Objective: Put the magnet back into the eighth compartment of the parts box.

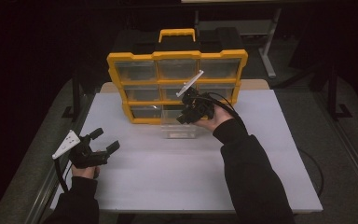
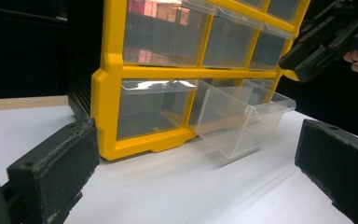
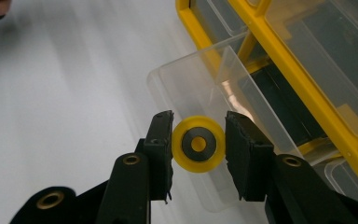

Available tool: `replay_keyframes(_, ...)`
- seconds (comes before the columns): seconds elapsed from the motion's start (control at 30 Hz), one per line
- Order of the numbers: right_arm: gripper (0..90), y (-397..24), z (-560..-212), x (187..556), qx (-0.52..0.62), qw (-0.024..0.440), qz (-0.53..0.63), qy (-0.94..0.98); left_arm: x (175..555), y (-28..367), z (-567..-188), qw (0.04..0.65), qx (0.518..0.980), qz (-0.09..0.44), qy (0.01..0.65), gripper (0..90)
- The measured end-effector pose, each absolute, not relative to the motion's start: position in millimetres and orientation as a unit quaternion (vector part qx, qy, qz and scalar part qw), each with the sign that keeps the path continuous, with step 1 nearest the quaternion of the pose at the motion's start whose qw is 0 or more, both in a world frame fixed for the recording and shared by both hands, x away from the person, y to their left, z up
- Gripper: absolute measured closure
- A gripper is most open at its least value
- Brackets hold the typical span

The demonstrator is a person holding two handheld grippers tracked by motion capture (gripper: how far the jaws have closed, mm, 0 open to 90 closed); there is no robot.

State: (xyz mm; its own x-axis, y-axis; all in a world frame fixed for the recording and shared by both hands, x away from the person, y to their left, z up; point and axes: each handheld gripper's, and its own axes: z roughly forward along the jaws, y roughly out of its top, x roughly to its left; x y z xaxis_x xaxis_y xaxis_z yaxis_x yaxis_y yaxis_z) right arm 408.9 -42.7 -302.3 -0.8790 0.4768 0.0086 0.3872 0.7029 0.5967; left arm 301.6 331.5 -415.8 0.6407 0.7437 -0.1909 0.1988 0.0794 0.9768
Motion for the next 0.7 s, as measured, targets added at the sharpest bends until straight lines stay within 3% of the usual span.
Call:
replay_keyframes(0.4, 60.1, -43, -310, 423, 0.269, 0.084, 0.307, 0.909, 302, 332, -415, 0.637, 0.644, 0.216, 0.365, 0.0)
replay_keyframes(0.7, 35.1, -49, -309, 419, 0.284, 0.082, 0.313, 0.903, 302, 332, -415, 0.637, 0.644, 0.216, 0.364, 0.0)
